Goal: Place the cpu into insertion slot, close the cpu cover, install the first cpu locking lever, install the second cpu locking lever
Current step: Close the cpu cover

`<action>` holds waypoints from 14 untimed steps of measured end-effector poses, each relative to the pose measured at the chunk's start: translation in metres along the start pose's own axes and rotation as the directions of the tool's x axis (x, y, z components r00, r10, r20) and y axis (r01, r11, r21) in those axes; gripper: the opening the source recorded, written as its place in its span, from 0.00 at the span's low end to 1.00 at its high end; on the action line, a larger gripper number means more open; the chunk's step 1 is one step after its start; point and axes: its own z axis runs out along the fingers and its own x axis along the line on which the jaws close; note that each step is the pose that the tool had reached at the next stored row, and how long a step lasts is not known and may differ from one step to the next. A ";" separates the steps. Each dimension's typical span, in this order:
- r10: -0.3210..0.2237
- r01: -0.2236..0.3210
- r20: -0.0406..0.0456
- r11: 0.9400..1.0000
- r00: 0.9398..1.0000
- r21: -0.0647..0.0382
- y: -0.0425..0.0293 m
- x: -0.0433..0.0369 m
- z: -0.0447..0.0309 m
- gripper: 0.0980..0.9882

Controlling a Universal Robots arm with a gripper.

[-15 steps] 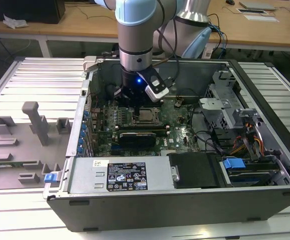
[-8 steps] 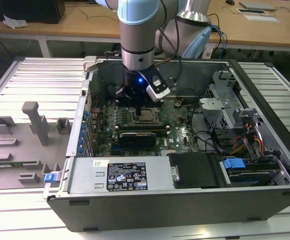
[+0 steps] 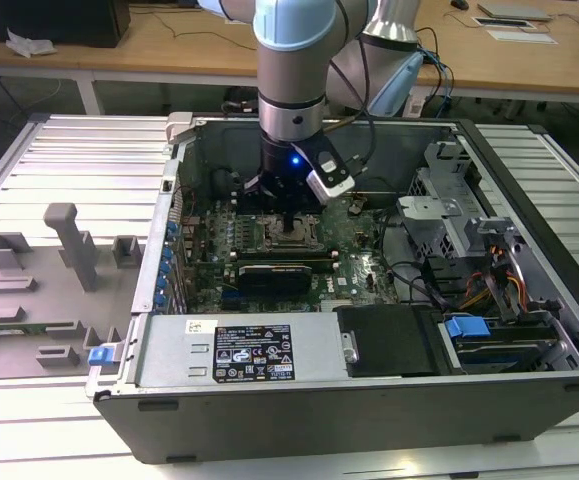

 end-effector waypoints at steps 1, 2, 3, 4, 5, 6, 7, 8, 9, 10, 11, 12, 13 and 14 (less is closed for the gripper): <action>0.002 -0.002 0.000 1.000 1.000 0.000 0.0000 -0.0003 -0.0001 0.01; 0.005 -0.005 0.000 1.000 1.000 0.000 0.0001 -0.0004 -0.0008 0.01; 0.007 -0.007 0.000 1.000 1.000 0.000 0.0001 -0.0005 -0.0018 0.01; 0.009 -0.009 0.000 1.000 1.000 0.000 0.0002 -0.0007 -0.0044 0.01; 0.011 -0.011 0.001 1.000 1.000 0.001 0.0004 -0.0009 -0.0076 0.01; 0.012 -0.012 0.001 1.000 1.000 0.001 0.0004 -0.0010 -0.0091 0.01; 0.014 -0.014 0.001 1.000 1.000 0.001 0.0005 -0.0010 -0.0107 0.01; 0.017 -0.017 0.001 1.000 1.000 0.001 0.0006 -0.0012 -0.0133 0.01; 0.019 -0.019 0.001 1.000 1.000 0.001 0.0007 -0.0013 -0.0149 0.01; 0.022 -0.022 0.001 1.000 1.000 0.001 0.0008 -0.0014 -0.0172 0.01; 0.025 -0.025 0.001 1.000 1.000 0.001 0.0009 -0.0015 -0.0188 0.01; 0.028 -0.028 0.001 1.000 1.000 0.002 0.0010 -0.0016 -0.0213 0.01; 0.031 -0.031 0.001 1.000 1.000 0.002 0.0011 -0.0017 -0.0229 0.01; 0.034 -0.034 0.001 0.999 0.999 0.003 0.0011 -0.0017 -0.0242 0.01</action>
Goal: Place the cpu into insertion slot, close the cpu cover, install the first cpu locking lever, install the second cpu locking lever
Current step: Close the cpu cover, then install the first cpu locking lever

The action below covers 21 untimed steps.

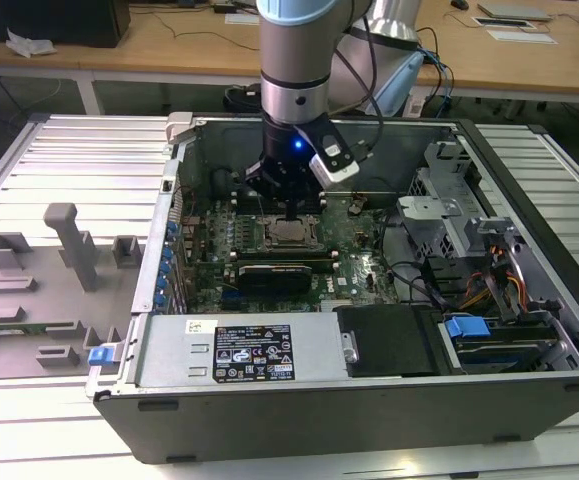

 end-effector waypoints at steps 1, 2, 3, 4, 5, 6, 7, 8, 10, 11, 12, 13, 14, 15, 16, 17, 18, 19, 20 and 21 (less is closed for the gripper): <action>0.001 -0.001 0.000 1.000 1.000 0.000 0.0000 0.0000 -0.0001 0.01; 0.001 -0.001 0.000 1.000 1.000 0.000 0.0000 0.0000 0.0000 0.01; 0.001 -0.001 0.000 1.000 1.000 0.000 0.0000 0.0000 -0.0001 0.01; 0.001 -0.001 0.000 1.000 1.000 0.001 0.0000 0.0000 -0.0001 0.01; 0.001 -0.001 0.000 1.000 1.000 0.001 0.0000 0.0000 -0.0001 0.01; 0.001 -0.001 0.000 1.000 1.000 0.001 0.0000 0.0000 -0.0001 0.01; 0.001 -0.001 0.000 1.000 1.000 0.001 0.0000 0.0000 -0.0001 0.01; 0.001 -0.001 0.000 1.000 1.000 0.001 0.0000 0.0000 -0.0001 0.01; 0.001 -0.001 0.000 1.000 1.000 0.001 0.0000 0.0000 -0.0001 0.01; 0.001 -0.001 0.000 1.000 1.000 0.001 0.0000 0.0000 -0.0002 0.01; 0.001 -0.001 0.000 1.000 1.000 0.001 0.0000 0.0000 -0.0001 0.01; 0.001 -0.001 0.000 1.000 1.000 0.001 0.0000 0.0000 -0.0001 0.01; 0.001 -0.001 0.000 1.000 1.000 0.001 0.0000 0.0000 -0.0001 0.01; 0.001 -0.001 0.000 1.000 1.000 0.001 0.0000 0.0000 -0.0004 0.01; 0.001 -0.001 0.000 1.000 1.000 0.001 0.0002 -0.0002 -0.0029 0.01; 0.001 -0.001 0.000 1.000 1.000 0.001 0.0003 -0.0003 -0.0061 0.01; 0.001 -0.001 0.000 1.000 1.000 0.001 0.0004 -0.0004 -0.0070 0.01; 0.001 -0.001 0.000 1.000 1.000 0.001 0.0004 -0.0004 -0.0071 0.01; 0.001 -0.001 0.000 1.000 1.000 0.001 0.0004 -0.0002 -0.0073 0.01; 0.001 -0.001 0.000 1.000 1.000 0.001 0.0006 0.0013 -0.0074 0.01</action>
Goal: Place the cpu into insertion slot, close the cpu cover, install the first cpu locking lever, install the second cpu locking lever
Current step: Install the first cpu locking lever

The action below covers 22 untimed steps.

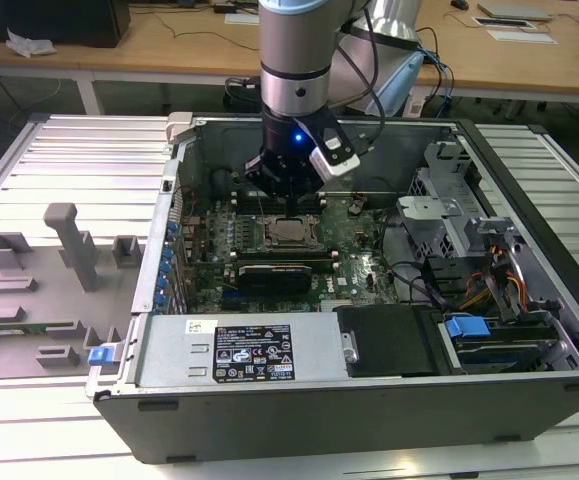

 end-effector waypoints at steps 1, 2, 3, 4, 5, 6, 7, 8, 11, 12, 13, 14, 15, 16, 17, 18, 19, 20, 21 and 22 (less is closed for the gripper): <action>0.000 0.000 0.000 1.000 1.000 0.000 0.0001 0.0014 -0.0001 0.01; 0.000 0.000 0.000 1.000 1.000 0.000 0.0003 0.0031 -0.0001 0.01; 0.000 0.000 0.000 1.000 1.000 0.000 0.0007 0.0073 -0.0003 0.01; 0.000 0.000 0.001 1.000 1.000 0.000 0.0010 0.0096 -0.0004 0.01; 0.000 0.000 0.001 1.000 1.000 0.000 0.0012 0.0114 -0.0005 0.01; 0.000 0.000 0.001 1.000 1.000 0.000 0.0014 0.0137 -0.0006 0.01; 0.000 0.000 0.002 1.000 1.000 0.000 0.0016 0.0158 -0.0007 0.01; 0.000 0.000 0.002 1.000 1.000 0.000 0.0018 0.0185 -0.0008 0.01; 0.000 0.000 0.005 1.000 1.000 0.000 0.0025 0.0262 -0.0012 0.01; -0.001 0.001 0.007 1.000 1.000 0.000 0.0029 0.0310 -0.0014 0.01; -0.001 0.001 0.009 1.000 1.000 0.001 0.0033 0.0351 -0.0016 0.01; -0.001 0.001 0.011 1.000 1.000 0.001 0.0035 0.0379 -0.0017 0.01; -0.001 0.001 0.012 1.000 1.000 0.001 0.0037 0.0403 -0.0019 0.01; -0.001 0.001 0.013 1.000 1.000 0.001 0.0039 0.0428 -0.0020 0.01; -0.001 0.001 0.015 1.000 1.000 0.001 0.0041 0.0449 -0.0021 0.01; -0.001 0.001 0.016 1.000 1.000 0.001 0.0043 0.0476 -0.0022 0.01; -0.001 0.001 0.017 1.000 1.000 0.001 0.0045 0.0495 -0.0023 0.01; -0.001 0.001 0.020 1.000 1.000 0.001 0.0048 0.0535 -0.0025 0.01; -0.001 0.001 0.024 1.000 1.000 -0.001 0.0051 0.0568 -0.0026 0.01; -0.001 0.001 0.027 1.000 1.000 -0.007 0.0052 0.0588 -0.0027 0.01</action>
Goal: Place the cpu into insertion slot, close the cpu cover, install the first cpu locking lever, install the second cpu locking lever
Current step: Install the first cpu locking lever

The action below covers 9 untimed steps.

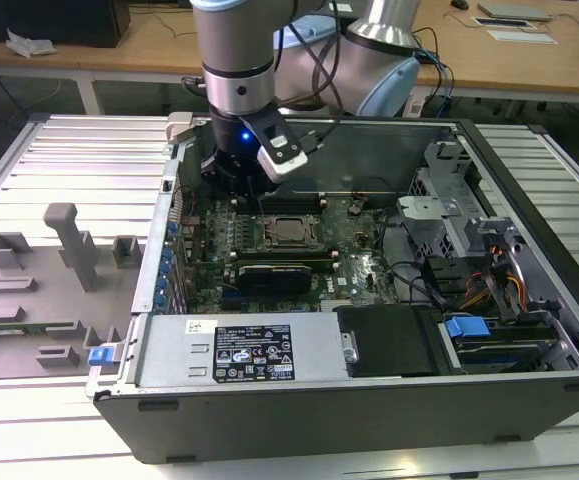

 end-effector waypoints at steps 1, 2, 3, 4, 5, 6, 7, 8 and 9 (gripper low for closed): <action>0.001 0.000 0.003 1.000 1.000 -0.009 0.0002 0.0018 -0.0001 0.01; 0.001 -0.001 0.006 1.000 1.000 -0.015 0.0002 0.0027 -0.0002 0.01; 0.001 -0.001 0.008 1.000 1.000 -0.020 0.0003 0.0035 -0.0003 0.01; 0.002 -0.001 0.013 0.999 1.000 -0.033 0.0003 0.0045 -0.0004 0.01; 0.003 -0.002 0.017 0.999 1.000 -0.047 0.0004 0.0053 -0.0004 0.01; 0.004 -0.003 0.020 0.998 1.000 -0.058 0.0005 0.0058 -0.0004 0.01; 0.006 -0.004 0.025 0.997 1.000 -0.074 0.0005 0.0067 -0.0005 0.01; 0.006 -0.004 0.028 0.997 1.000 -0.081 0.0006 0.0074 -0.0005 0.01; 0.007 -0.004 0.030 0.996 1.000 -0.087 0.0007 0.0084 -0.0006 0.01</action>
